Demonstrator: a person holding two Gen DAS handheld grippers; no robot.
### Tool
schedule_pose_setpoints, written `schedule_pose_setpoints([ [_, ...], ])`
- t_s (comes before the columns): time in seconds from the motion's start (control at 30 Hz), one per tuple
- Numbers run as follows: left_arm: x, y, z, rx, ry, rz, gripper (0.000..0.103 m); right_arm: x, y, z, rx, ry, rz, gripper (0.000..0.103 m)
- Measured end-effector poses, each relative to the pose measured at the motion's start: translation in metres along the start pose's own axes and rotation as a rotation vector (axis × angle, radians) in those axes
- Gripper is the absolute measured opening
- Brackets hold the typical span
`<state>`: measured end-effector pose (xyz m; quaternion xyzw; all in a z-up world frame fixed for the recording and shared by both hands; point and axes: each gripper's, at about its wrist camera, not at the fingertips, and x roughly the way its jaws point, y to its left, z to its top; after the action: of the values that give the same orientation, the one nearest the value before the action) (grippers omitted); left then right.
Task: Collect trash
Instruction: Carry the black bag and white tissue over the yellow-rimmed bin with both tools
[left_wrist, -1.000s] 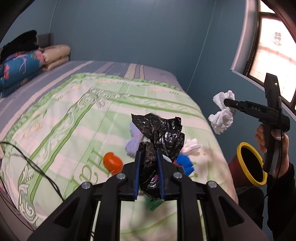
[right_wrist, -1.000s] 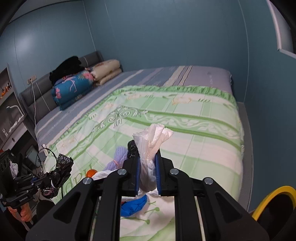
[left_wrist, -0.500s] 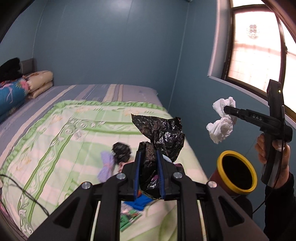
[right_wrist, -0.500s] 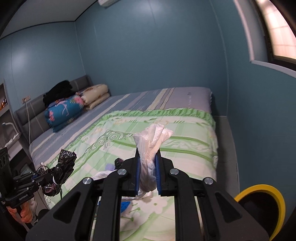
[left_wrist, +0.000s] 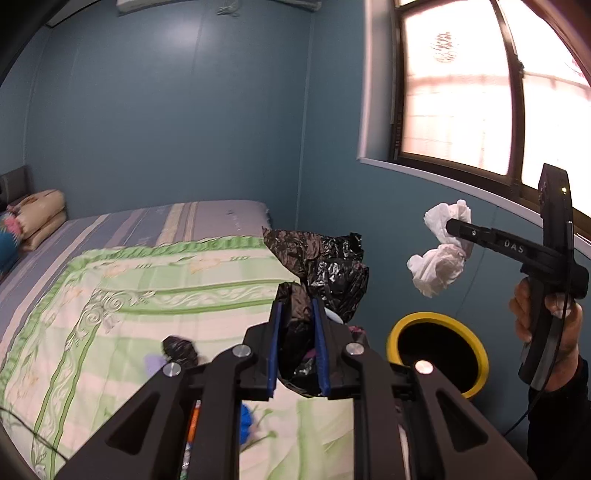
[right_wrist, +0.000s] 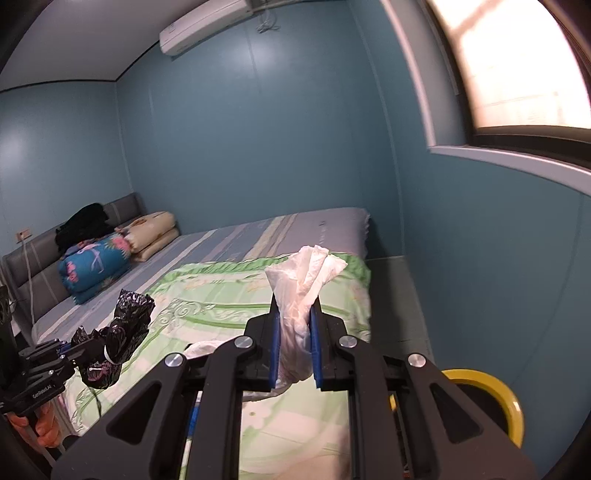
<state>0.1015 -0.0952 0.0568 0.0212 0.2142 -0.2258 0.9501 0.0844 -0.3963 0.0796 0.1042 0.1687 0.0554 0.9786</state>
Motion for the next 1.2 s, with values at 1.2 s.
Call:
schedule_pose_setpoints([
  [1.2,0.165,-0.182,-0.014,0.210,0.130,-0.291,0.015,-0.016,-0.159,-0.093,0.109,-0.002,-0.481,0.013],
])
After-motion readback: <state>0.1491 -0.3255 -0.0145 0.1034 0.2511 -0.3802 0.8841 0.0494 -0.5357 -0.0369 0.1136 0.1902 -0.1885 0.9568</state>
